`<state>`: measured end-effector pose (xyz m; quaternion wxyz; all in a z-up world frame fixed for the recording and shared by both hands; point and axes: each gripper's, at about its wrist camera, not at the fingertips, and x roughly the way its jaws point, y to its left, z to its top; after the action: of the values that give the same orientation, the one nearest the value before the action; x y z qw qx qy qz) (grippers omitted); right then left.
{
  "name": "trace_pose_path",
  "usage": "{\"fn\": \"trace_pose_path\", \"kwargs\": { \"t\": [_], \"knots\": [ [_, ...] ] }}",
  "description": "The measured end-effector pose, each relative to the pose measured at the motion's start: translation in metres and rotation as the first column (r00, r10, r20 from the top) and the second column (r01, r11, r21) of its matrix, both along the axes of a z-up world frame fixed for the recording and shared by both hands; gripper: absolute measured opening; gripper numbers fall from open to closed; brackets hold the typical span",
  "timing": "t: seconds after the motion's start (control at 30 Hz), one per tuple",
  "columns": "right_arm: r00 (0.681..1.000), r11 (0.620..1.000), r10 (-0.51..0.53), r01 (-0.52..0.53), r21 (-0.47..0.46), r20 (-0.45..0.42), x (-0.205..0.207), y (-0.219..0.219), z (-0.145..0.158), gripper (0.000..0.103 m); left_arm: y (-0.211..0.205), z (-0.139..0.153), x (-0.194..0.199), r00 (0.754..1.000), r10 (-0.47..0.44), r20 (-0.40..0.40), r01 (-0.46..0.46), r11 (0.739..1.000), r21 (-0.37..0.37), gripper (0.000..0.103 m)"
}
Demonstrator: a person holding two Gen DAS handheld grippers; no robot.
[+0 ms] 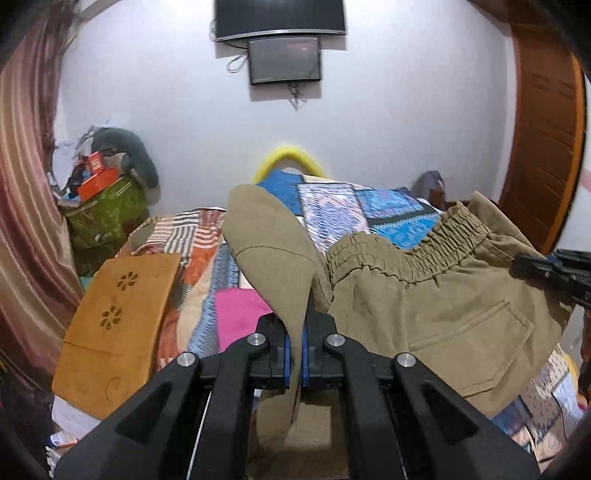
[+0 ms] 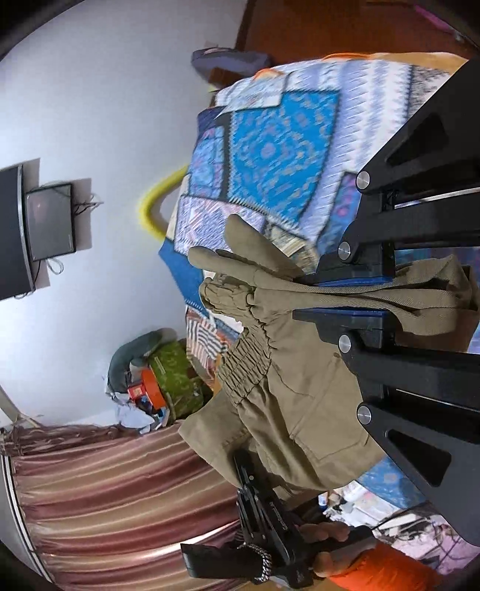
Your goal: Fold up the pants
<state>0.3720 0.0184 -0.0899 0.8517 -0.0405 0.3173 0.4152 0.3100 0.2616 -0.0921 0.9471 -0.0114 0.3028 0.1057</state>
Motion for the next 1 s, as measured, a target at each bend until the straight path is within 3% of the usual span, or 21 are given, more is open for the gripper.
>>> {"fn": "trace_pose_path", "kwargs": {
  "t": [0.37,0.6,0.77,0.83,1.0],
  "knots": [
    [1.000,0.999,0.007,-0.006,-0.035,0.027,0.054,0.081,-0.026,0.008,0.083,-0.043,0.079,0.995,0.086,-0.048,-0.087,0.996,-0.019,0.003],
    [1.000,0.993,0.009,-0.008,-0.121,0.002,0.076,0.119,-0.078,0.008,0.122,-0.117,0.131,0.978,0.097,-0.186,-0.105,0.994,-0.036,0.004],
    [0.996,0.965,0.024,-0.046,-0.259,-0.086,0.096,0.136,-0.129,0.008,0.140,-0.195,0.154,0.925,0.079,-0.372,-0.100,0.994,-0.035,0.005],
    [0.994,0.953,0.026,-0.057,-0.296,-0.107,0.097,0.135,-0.142,0.008,0.143,-0.220,0.153,0.903,0.080,-0.422,-0.102,0.994,-0.029,0.012],
    [0.982,0.961,0.022,-0.073,-0.267,-0.188,0.104,0.122,-0.145,0.016,0.151,-0.226,0.139,0.912,0.106,-0.396,-0.137,0.989,-0.049,0.028]
  ]
}}
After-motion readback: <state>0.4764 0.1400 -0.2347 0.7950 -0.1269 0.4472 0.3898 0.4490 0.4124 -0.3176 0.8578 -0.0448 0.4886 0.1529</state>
